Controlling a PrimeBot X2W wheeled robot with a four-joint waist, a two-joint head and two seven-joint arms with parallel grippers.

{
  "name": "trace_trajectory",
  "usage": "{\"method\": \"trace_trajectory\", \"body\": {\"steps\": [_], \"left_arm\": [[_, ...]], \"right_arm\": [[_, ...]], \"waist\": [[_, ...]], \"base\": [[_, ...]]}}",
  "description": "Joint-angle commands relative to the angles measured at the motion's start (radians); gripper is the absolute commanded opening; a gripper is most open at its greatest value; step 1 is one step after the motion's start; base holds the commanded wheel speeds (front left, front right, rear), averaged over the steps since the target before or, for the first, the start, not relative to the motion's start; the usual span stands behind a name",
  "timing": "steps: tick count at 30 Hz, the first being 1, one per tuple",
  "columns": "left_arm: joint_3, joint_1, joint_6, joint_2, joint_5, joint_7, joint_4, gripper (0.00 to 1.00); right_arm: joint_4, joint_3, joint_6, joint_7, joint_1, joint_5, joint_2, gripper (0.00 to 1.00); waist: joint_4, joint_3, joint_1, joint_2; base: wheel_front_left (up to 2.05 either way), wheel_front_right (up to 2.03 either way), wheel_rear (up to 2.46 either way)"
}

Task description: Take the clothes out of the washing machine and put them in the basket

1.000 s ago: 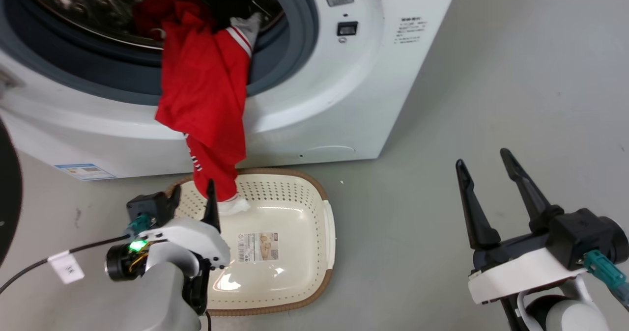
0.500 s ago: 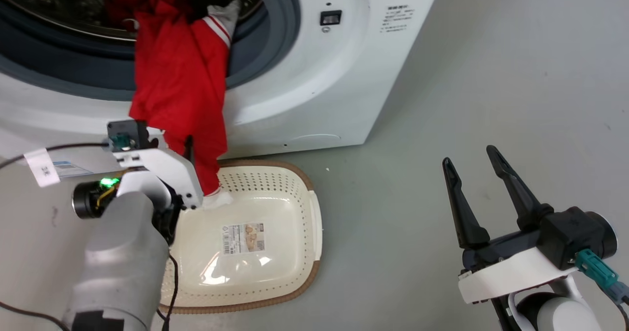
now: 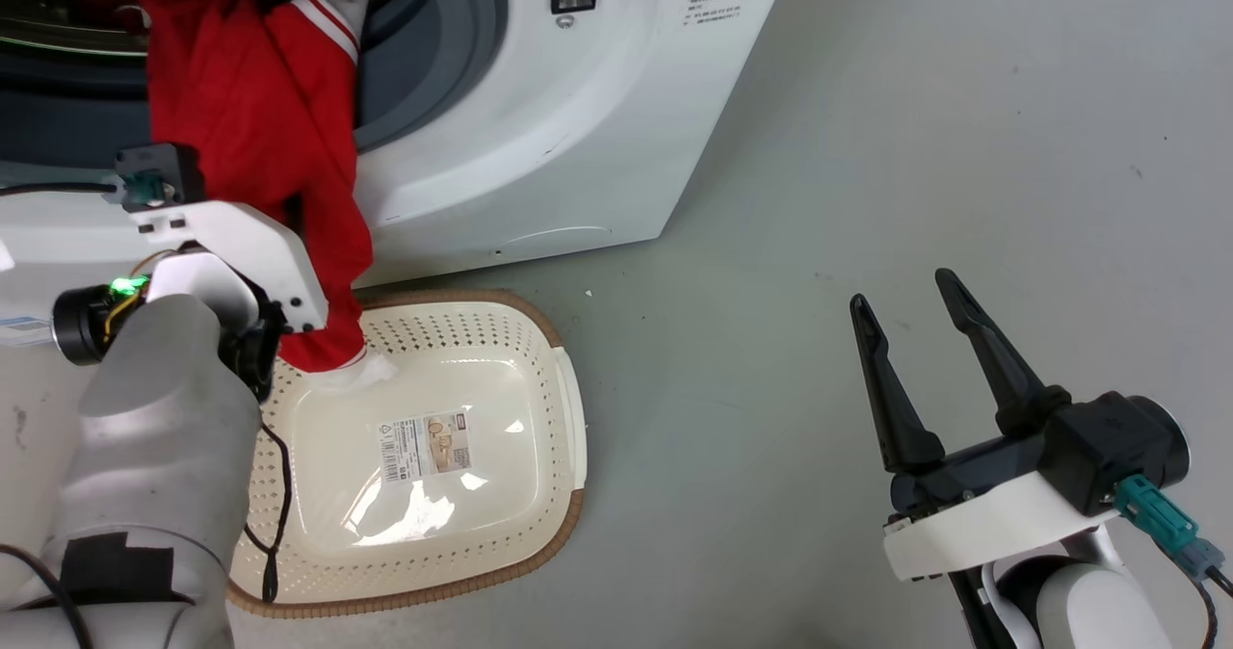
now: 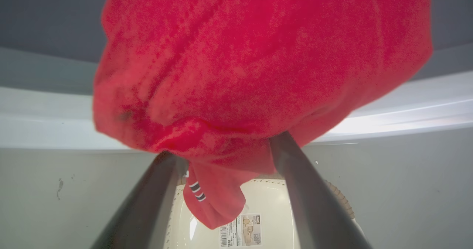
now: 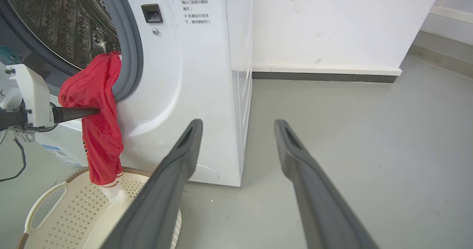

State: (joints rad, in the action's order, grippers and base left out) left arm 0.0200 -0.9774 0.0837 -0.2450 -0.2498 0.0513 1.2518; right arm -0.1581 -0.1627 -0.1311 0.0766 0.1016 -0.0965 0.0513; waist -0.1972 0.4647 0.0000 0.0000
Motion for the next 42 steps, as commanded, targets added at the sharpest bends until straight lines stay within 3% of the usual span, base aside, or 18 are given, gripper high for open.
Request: {"method": "trace_trajectory", "body": {"steps": [1, 2, 3, 4, 12, 23, 32, 42], "left_arm": [[-0.003, -0.018, -0.006, -0.01, -0.003, 0.004, 0.003, 1.0], [-0.006, -0.024, -0.005, -0.014, -0.008, 0.01, 0.004, 0.85], [-0.006, -0.028, -0.004, -0.015, -0.009, 0.011, 0.007, 0.3], [-0.005, -0.032, -0.003, -0.017, -0.011, 0.012, 0.009, 0.0], [0.003, 0.006, -0.004, -0.011, -0.021, 0.07, 0.02, 0.0], [0.006, 0.125, 0.0, 0.042, -0.034, 0.211, -0.035, 0.0], [-0.028, 0.298, -0.037, 0.072, -0.008, 0.216, -0.37, 0.0], [-0.026, 0.533, -0.047, 0.121, 0.031, 0.215, -0.673, 0.0]], "right_arm": [[0.005, -0.002, 0.001, 0.004, 0.008, -0.005, -0.002, 1.0], [0.006, -0.003, 0.001, 0.007, 0.01, -0.005, -0.002, 1.0], [0.008, -0.004, 0.001, 0.009, 0.012, -0.006, -0.002, 1.0], [0.011, -0.005, 0.001, 0.009, 0.014, -0.005, -0.002, 1.0], [0.021, 0.001, 0.001, 0.009, 0.005, -0.003, -0.002, 1.0], [0.023, 0.024, 0.001, -0.015, -0.05, 0.004, -0.002, 1.0], [0.006, 0.039, 0.001, -0.04, -0.098, -0.001, -0.002, 1.0], [-0.016, 0.044, 0.001, -0.056, -0.138, 0.003, -0.002, 1.0]], "waist": [[-0.005, 0.006, 0.0, 0.0], [-0.007, 0.008, 0.0, 0.0], [-0.009, 0.01, 0.0, 0.0], [-0.01, 0.009, 0.0, 0.0], [0.007, -0.03, 0.0, 0.0], [0.083, -0.173, 0.0, 0.0], [0.141, -0.274, 0.0, 0.0], [0.177, -0.335, 0.0, 0.0]], "base": [[0.0, 0.0, 0.0], [0.0, 0.0, 0.0], [0.0, 0.0, 0.0], [0.0, 0.0, 0.0], [0.0, 0.0, 0.0], [0.0, 0.0, 0.0], [0.0, 0.0, 0.0], [0.0, 0.0, 0.0]]}}
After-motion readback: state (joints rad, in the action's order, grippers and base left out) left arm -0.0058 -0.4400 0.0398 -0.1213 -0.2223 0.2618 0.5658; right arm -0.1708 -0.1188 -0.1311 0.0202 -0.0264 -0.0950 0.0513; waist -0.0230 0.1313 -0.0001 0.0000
